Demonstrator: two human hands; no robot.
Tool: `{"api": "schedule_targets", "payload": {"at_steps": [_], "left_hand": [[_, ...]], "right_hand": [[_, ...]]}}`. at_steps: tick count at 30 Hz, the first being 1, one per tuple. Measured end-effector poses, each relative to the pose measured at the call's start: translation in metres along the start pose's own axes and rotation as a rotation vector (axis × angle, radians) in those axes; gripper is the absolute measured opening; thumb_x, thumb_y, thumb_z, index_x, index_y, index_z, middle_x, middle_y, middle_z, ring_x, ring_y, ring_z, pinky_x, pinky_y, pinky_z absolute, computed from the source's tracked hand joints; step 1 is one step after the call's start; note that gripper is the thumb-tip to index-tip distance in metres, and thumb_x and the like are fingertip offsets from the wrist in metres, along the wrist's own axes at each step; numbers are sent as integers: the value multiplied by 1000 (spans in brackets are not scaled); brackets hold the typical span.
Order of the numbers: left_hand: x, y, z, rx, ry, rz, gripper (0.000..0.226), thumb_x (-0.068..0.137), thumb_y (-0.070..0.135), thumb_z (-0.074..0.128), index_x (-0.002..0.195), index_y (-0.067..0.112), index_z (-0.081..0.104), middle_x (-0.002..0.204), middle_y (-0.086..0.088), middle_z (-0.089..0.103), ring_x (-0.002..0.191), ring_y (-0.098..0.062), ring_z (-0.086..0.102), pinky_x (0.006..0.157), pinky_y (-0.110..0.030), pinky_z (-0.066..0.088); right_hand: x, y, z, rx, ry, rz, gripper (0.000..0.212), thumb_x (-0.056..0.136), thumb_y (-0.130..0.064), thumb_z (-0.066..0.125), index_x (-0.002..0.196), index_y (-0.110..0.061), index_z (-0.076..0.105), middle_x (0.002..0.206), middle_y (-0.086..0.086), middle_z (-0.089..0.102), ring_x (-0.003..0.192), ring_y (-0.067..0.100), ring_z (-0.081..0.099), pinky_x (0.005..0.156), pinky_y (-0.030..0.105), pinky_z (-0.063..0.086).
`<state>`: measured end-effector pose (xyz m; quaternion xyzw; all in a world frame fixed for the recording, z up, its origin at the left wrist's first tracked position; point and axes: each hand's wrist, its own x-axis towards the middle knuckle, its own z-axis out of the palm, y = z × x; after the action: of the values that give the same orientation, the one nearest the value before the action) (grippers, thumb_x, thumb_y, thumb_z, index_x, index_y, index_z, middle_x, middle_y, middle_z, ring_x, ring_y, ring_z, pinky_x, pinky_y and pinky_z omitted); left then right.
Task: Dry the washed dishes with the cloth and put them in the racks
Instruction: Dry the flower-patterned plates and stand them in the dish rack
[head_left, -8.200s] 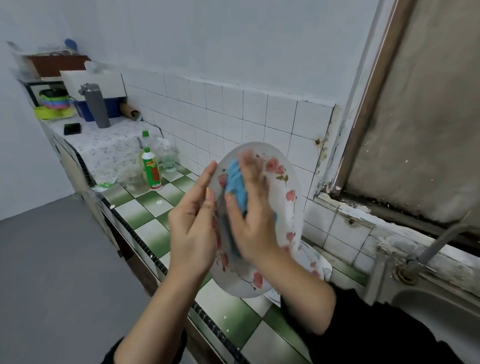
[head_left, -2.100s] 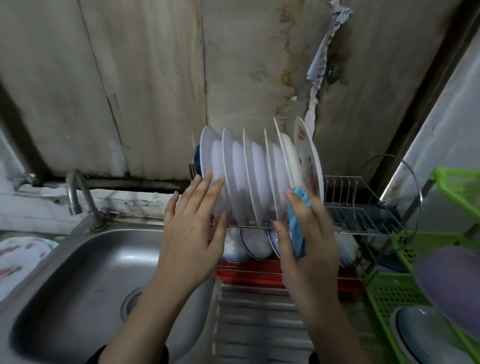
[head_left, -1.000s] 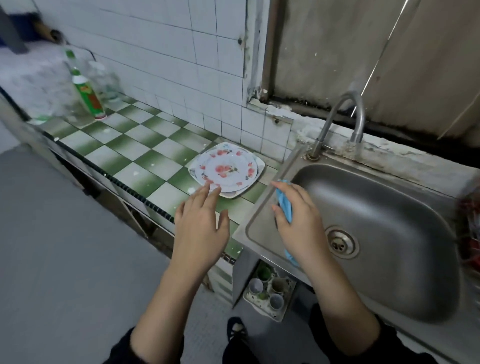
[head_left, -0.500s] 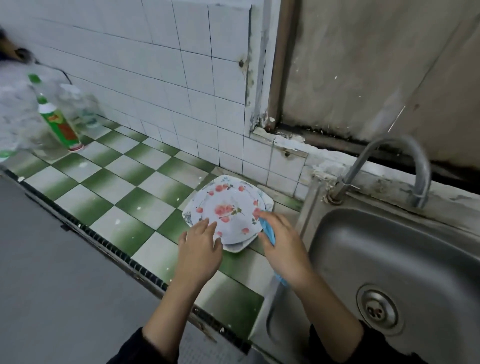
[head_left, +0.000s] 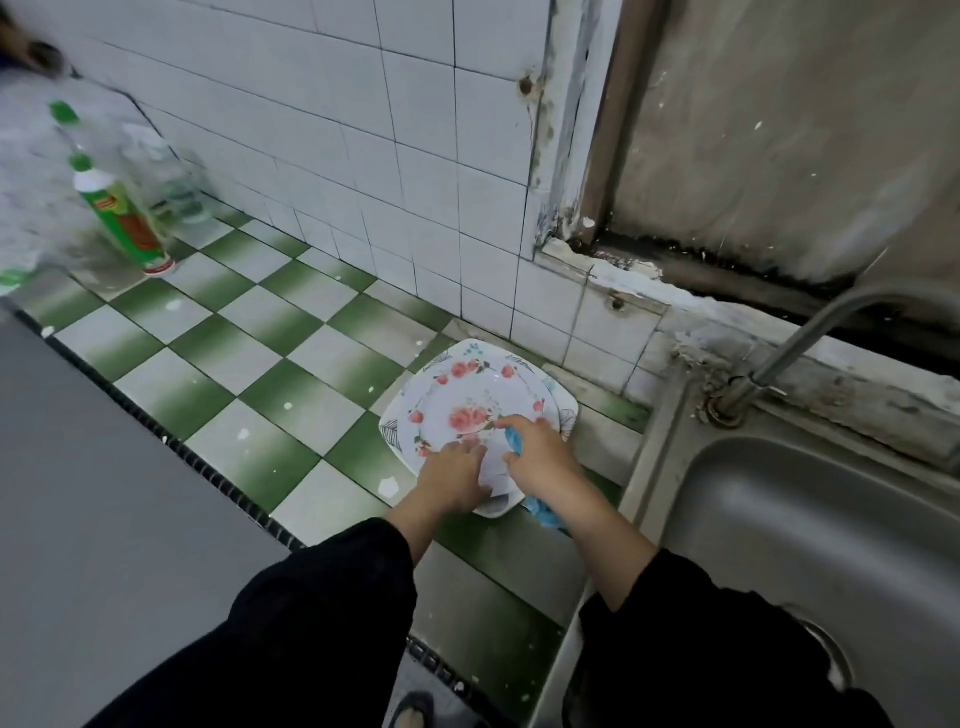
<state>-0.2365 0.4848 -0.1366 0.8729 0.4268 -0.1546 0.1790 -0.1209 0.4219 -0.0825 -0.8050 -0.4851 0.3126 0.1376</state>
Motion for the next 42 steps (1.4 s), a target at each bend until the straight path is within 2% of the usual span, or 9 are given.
{"api": "schedule_targets", "payload": {"at_steps": [5,12,20,28,31,33,36,39,42], "left_hand": [[15,-15,22,155,-60,83,86,92,64,43,156,15,11,164,-8,2,150,-24,5,119,-42,8],[19,-25,36,359,-121,216,72,103,49,24,153,6,-6,156,-28,-16,147,-43,-8,118,-56,9],[0,-26,12,403,-230,318,57,107,28,16,153,10,-13,154,-34,-12,144,-50,-5,117,-56,11],[-46,-40,-13,531,-135,564,59,107,12,14,149,35,-20,146,-49,5,134,-58,29,106,-51,33],[-60,-46,-16,589,-66,675,68,105,3,23,151,30,-18,138,-50,23,116,-53,48,92,-48,43],[-66,-52,-12,571,97,816,76,100,-2,37,153,22,-14,119,-45,45,93,-47,59,70,-41,47],[-70,-61,-9,568,217,920,94,80,3,69,151,14,10,73,-14,59,45,-27,53,41,-25,28],[-74,-66,-19,527,279,895,103,72,7,77,150,9,10,64,-4,52,39,-20,45,37,-24,27],[-82,-64,-36,246,312,849,111,72,-1,72,152,15,-4,70,-10,60,46,-23,51,40,-25,38]], "right_hand": [[20,9,2,-106,-104,53,57,94,-8,50,145,-30,37,131,7,53,107,27,57,87,37,52],[34,11,-7,-184,-154,88,61,93,-15,57,148,-26,34,139,10,49,117,29,55,96,39,49],[20,7,-5,-278,-213,20,62,96,-9,48,150,-36,33,155,9,33,135,27,41,105,38,43],[-6,-2,-9,-389,-297,21,63,94,0,42,141,-40,46,155,1,36,139,24,37,108,38,41],[-17,-7,-13,-394,-314,22,65,93,3,39,141,-39,48,157,2,33,138,24,38,106,37,43],[-22,-8,-15,-406,-327,15,64,93,4,39,141,-38,49,158,3,32,138,25,37,108,37,41],[-29,-12,-23,-401,-321,25,57,96,-2,43,141,-35,49,156,5,35,134,26,42,105,35,43],[-37,-18,-39,-346,-240,29,58,95,-2,44,141,-36,48,154,6,37,131,27,46,98,30,46],[-44,-23,-55,-194,-55,28,66,92,0,46,143,-41,43,147,7,46,119,28,55,94,37,51]]}}
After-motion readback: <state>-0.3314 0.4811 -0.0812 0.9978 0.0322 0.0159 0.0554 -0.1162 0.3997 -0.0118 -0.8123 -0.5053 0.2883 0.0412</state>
